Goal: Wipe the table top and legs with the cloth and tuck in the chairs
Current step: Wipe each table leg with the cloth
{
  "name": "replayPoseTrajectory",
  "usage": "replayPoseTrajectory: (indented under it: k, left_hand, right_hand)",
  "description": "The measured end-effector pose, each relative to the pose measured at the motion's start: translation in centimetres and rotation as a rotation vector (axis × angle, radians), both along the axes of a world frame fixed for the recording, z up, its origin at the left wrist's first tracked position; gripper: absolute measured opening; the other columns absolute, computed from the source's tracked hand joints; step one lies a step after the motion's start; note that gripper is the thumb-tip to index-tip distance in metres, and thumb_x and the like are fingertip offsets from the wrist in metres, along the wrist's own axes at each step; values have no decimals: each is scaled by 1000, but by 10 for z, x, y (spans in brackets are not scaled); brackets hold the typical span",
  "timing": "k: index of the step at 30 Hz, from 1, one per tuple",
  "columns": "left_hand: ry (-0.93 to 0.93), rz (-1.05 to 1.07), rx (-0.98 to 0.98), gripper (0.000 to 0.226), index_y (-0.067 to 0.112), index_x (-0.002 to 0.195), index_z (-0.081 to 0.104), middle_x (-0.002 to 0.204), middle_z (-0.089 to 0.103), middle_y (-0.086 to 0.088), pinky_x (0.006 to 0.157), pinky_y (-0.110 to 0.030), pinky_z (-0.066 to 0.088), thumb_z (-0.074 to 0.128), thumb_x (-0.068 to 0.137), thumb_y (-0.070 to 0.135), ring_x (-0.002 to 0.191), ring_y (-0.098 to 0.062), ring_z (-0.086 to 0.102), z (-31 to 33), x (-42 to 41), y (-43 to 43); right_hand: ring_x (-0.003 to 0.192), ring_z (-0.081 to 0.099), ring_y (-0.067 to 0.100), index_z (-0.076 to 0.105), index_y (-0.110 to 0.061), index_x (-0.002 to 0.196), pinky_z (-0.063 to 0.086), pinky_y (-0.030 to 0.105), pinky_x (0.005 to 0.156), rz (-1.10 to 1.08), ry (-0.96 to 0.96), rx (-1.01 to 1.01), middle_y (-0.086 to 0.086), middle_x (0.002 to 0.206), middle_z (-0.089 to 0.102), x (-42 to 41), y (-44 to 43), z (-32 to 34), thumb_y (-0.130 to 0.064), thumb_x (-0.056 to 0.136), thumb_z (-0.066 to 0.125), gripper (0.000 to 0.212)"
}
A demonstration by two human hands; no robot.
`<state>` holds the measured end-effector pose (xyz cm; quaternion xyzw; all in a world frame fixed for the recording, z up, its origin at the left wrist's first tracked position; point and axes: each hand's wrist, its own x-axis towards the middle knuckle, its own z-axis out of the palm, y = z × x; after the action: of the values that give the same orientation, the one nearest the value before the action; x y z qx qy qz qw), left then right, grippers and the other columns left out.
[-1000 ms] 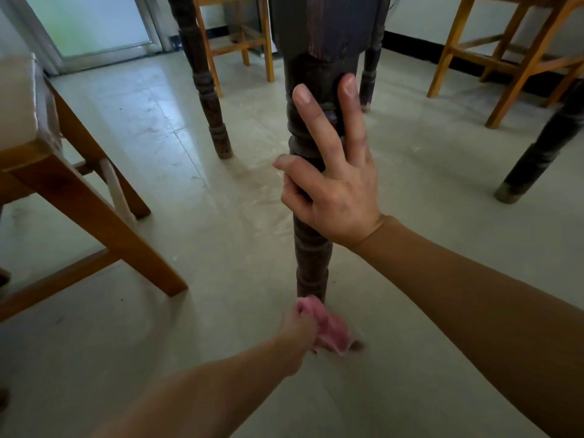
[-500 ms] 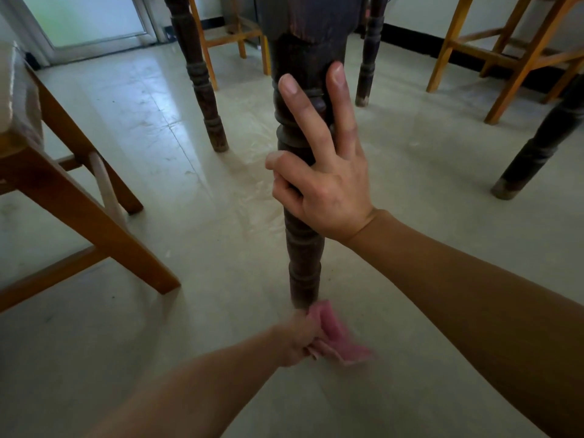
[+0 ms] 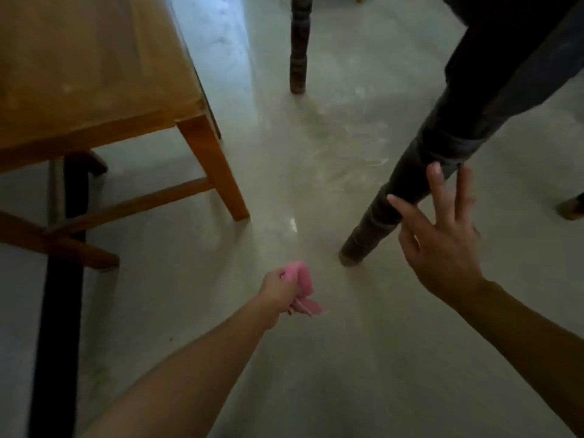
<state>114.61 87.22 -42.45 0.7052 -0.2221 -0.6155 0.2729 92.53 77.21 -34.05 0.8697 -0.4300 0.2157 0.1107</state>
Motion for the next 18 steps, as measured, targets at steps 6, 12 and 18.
replayPoseTrajectory:
  k: [6,12,18]
  left_hand:
    - [-43,-22,54,20,8,86,63,59,63,-6,36,-16,32,58,78,-9,36,-7,54,105,23,66]
    - [-40,-55,41,24,10,89,60,73,62,-7,39,-21,38,68,75,-8,49,-16,54,250,40,88]
    - [-243,-137,-74,13,11,86,63,75,62,0,57,-21,44,65,79,0,64,-8,57,415,82,67]
  right_hand:
    - [132,46,32,45,-24,142,53,35,69,-103,83,600,7,163,9,24,59,62,-18,85,66,60]
    - [114,58,18,44,-35,140,45,30,91,-76,288,1112,-3,135,56,65,100,181,-33,95,53,46]
    - [113,57,14,48,-33,137,42,25,93,-126,312,1172,-6,134,57,87,101,344,-34,97,49,40]
